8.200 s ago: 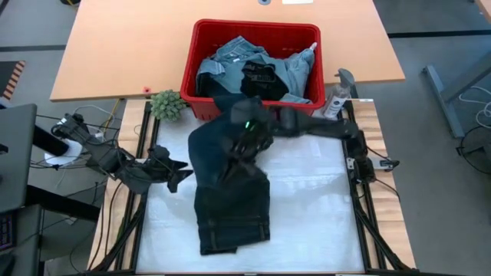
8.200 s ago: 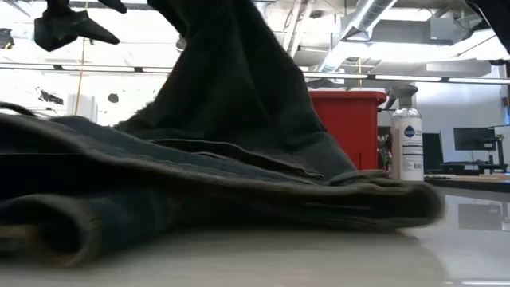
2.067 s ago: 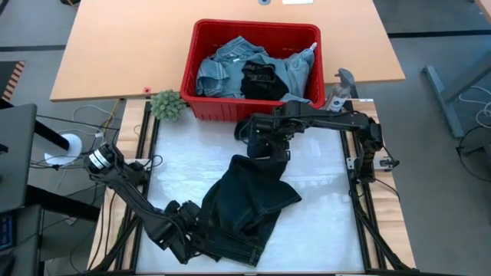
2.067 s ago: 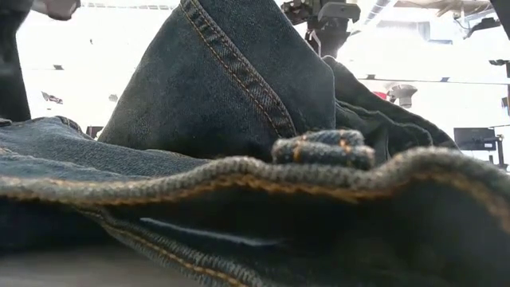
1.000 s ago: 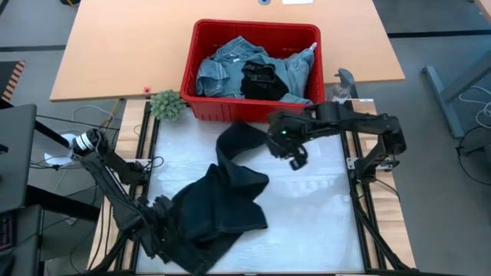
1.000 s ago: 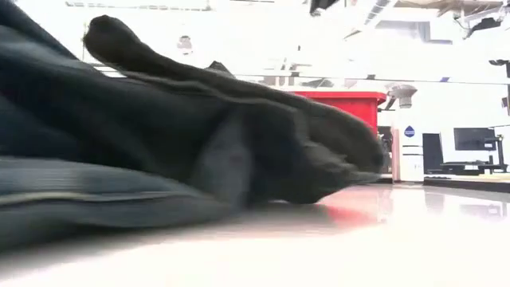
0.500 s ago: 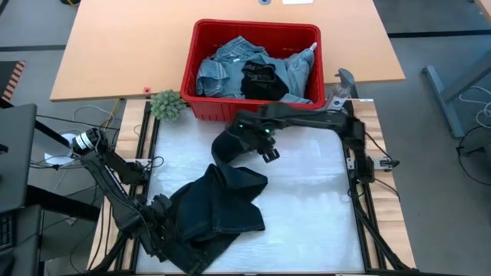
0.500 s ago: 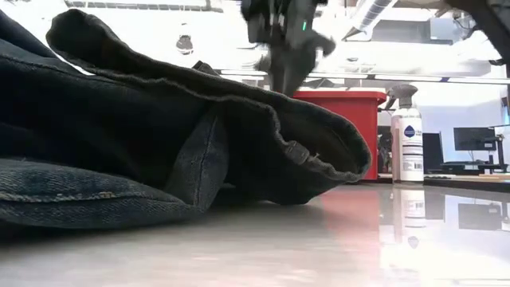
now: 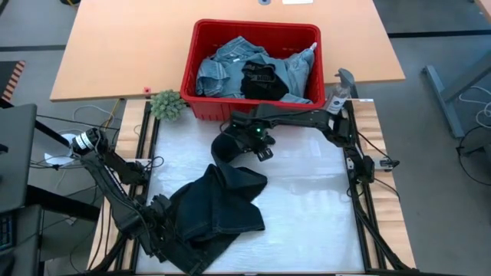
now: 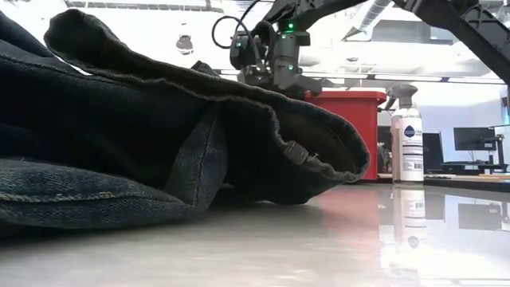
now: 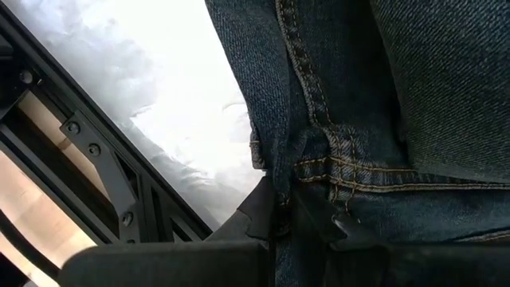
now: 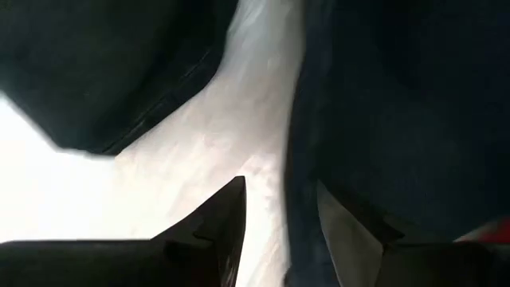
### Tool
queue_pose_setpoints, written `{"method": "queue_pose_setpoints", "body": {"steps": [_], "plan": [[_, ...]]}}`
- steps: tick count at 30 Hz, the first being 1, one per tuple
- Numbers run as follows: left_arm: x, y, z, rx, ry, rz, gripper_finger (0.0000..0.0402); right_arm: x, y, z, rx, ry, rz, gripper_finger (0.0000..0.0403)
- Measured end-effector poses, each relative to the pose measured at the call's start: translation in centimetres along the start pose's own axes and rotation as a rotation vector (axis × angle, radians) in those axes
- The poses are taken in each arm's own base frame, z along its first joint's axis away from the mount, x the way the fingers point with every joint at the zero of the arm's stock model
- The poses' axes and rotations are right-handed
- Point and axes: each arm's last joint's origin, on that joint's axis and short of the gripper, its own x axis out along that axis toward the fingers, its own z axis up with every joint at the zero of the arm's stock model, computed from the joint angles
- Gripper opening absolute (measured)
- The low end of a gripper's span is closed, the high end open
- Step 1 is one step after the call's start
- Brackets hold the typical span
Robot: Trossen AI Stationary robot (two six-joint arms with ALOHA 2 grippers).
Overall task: Fold Laundry from Bin
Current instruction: Fold the black pants
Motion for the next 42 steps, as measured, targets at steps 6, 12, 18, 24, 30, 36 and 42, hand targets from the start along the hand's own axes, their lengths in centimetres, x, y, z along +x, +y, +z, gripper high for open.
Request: {"method": "queue_pose_setpoints", "body": {"steps": [6, 12, 18, 24, 30, 36, 42], "plan": [[0.0, 0.0, 0.0, 0.029, -0.002, -0.001, 0.0008, 0.0, -0.3, 0.4, 0.006, -0.037, -0.037, 0.0182], [0.0, 0.0, 0.0, 0.053, -0.005, -0.002, 0.0008, 3.0, 0.4, 0.1, 0.01, 0.009, -0.012, 0.0182], [0.0, 0.0, 0.1, 0.054, -0.028, -0.008, 0.0008, 5.1, 0.0, -1.2, 0.042, 0.101, -0.135, 0.018], [0.0, 0.0, 0.1, 0.081, -0.032, -0.008, 0.0008, 5.4, -1.0, -2.5, 0.146, 0.206, -0.261, 0.0043], [0.0, -0.1, 0.1, 0.159, -0.031, -0.015, 0.0008, 3.8, 1.0, -4.5, 0.352, 0.416, -0.162, 0.0024], [0.0, -0.1, 0.1, 0.311, -0.036, -0.014, 0.0008, -0.6, 5.2, -6.1, 0.742, 0.612, -0.19, 0.0024], [-0.6, 0.2, 0.1, 0.474, -0.002, -0.044, 0.0008, -3.1, 10.7, -8.2, 1.133, 0.564, -0.132, 0.0024]]}}
